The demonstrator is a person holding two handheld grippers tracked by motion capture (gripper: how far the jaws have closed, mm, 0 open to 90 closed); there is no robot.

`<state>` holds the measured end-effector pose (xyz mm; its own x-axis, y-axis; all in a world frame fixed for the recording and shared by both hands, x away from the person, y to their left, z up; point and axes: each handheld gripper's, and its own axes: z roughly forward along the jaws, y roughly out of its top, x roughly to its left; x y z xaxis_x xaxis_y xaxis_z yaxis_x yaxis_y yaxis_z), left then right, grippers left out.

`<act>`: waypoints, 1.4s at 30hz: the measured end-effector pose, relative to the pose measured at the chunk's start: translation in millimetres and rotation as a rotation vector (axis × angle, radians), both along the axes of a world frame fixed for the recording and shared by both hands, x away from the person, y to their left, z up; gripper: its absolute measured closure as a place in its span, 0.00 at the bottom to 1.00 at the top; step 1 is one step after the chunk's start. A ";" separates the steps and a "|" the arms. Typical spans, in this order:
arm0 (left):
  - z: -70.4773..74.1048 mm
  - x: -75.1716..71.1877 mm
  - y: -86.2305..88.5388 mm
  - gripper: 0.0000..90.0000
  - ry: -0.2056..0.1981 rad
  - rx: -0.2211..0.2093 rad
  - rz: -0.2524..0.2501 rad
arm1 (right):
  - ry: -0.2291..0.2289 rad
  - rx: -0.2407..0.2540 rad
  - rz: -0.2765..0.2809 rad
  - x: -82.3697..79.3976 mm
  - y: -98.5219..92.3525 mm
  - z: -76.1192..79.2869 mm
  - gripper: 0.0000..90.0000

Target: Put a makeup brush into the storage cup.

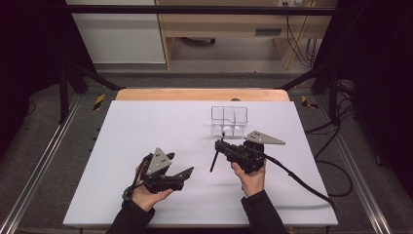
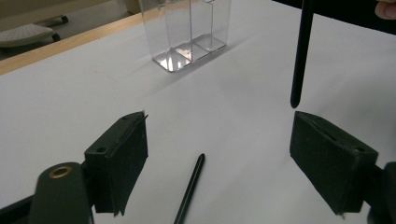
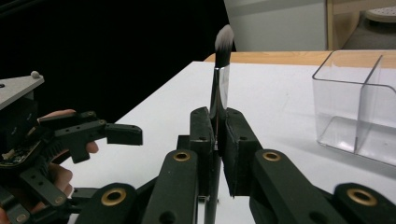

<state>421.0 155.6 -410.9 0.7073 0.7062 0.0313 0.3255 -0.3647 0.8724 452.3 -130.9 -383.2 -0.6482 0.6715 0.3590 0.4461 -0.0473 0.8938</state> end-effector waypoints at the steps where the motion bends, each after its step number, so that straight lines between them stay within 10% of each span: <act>1: -1.2 -0.1 4.3 0.20 0.001 0.005 0.005 | -0.003 -0.002 -0.002 0.6 -0.7 -0.1 0.93; 23: -4.5 4.2 49.4 0.13 0.003 0.002 0.064 | -0.045 -0.020 -0.061 13.6 -13.0 7.9 0.93; 42: -5.5 7.0 55.7 0.13 0.009 0.021 0.067 | -0.084 -0.068 -0.128 36.6 -17.2 28.7 0.93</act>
<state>428.1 211.3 -416.5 0.6591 0.7510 0.0406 0.3575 -0.3604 0.8616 488.9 -148.1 -354.5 -0.5815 0.7715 0.2581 0.3640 -0.0369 0.9307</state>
